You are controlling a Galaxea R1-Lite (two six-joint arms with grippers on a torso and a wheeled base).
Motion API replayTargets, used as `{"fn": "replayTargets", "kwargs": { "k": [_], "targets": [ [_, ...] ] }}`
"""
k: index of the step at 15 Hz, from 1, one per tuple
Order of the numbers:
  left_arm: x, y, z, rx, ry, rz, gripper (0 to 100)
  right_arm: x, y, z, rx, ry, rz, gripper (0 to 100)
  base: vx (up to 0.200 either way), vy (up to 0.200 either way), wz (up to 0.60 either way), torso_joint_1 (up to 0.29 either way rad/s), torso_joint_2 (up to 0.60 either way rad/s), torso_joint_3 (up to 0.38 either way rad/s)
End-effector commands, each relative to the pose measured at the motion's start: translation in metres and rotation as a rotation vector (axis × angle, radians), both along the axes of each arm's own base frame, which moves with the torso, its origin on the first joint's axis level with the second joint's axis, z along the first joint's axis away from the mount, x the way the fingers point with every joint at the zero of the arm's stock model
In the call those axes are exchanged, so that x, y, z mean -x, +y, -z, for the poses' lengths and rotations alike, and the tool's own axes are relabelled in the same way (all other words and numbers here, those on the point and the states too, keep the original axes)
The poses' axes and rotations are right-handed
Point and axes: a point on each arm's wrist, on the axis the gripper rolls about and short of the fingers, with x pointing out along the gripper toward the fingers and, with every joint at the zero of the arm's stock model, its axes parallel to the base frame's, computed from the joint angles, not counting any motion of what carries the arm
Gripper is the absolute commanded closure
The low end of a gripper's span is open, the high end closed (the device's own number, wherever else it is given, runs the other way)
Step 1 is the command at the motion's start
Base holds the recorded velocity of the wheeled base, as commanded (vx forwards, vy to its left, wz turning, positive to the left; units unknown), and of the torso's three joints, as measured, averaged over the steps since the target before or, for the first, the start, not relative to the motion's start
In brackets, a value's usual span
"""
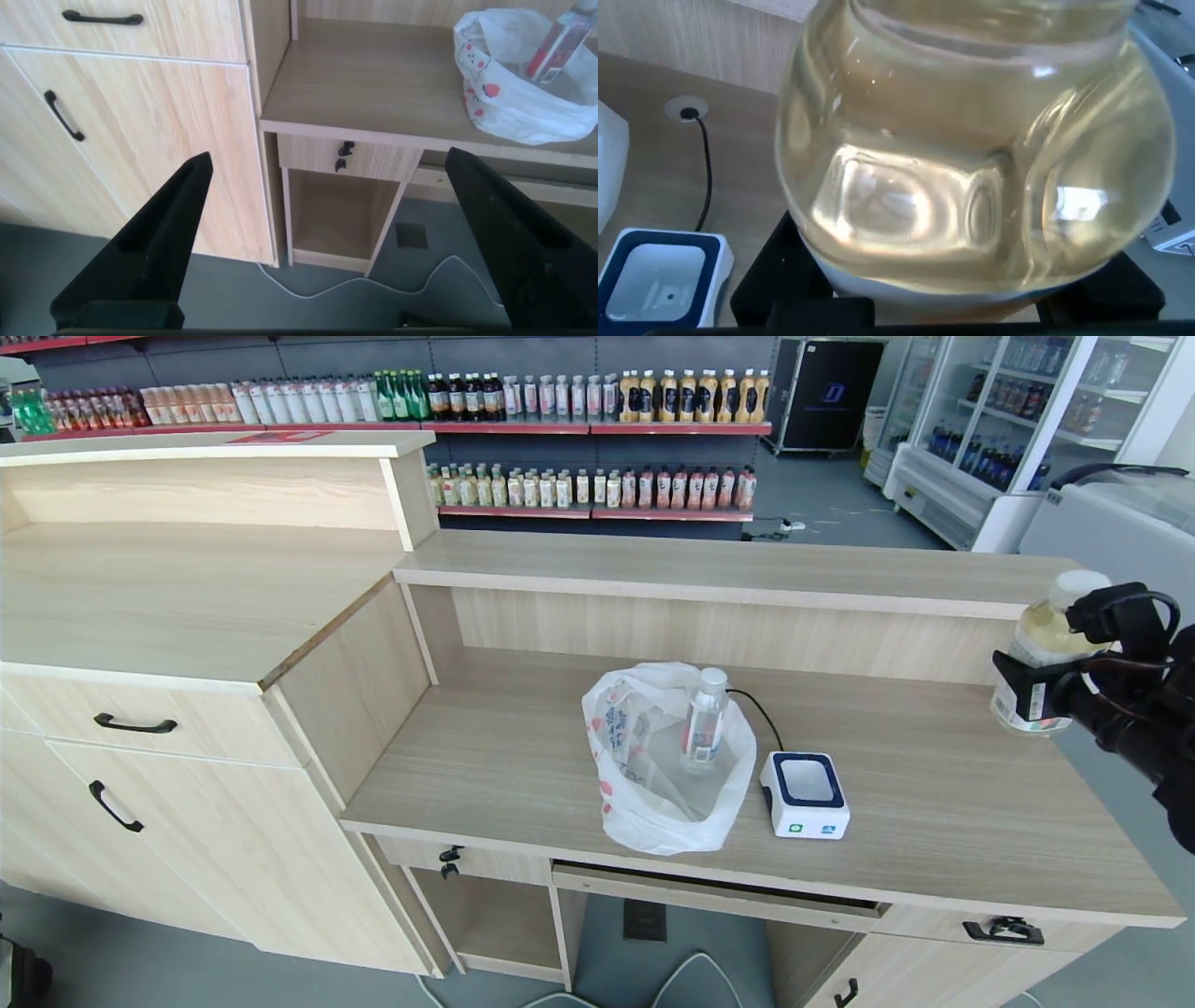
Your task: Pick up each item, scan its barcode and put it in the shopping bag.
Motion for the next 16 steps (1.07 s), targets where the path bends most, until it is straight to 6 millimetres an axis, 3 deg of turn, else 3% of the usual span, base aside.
{"fn": "replayTargets", "kwargs": {
  "k": [1, 5, 6, 9, 16],
  "targets": [
    [0.0, 0.0, 0.0, 0.0, -0.001, -0.001, 0, 0.003, 0.001, -0.002, 0.004, -0.005, -0.026, 100, 0.0, 0.0, 0.6, 0.002, 0.0, 0.007],
    [0.0, 0.0, 0.0, 0.0, -0.001, -0.001, 0, -0.004, 0.018, 0.007, 0.013, 0.027, -0.093, 100, 0.0, 0.0, 0.6, 0.002, 0.0, 0.004],
    [0.0, 0.0, 0.0, 0.0, -0.001, -0.001, 0, -0.006, 0.025, 0.007, -0.001, 0.024, -0.187, 100, 0.0, 0.0, 0.6, 0.002, 0.0, 0.002],
    [0.0, 0.0, 0.0, 0.0, -0.001, -0.001, 0, -0.01, 0.032, 0.026, -0.063, 0.138, -0.473, 100, 0.0, 0.0, 0.0, 0.0, 0.0, 0.0],
    [0.0, 0.0, 0.0, 0.0, -0.001, -0.001, 0, -0.023, 0.032, 0.082, -0.122, 0.313, -0.705, 100, 0.0, 0.0, 0.0, 0.0, 0.0, 0.0]
  ]
}}
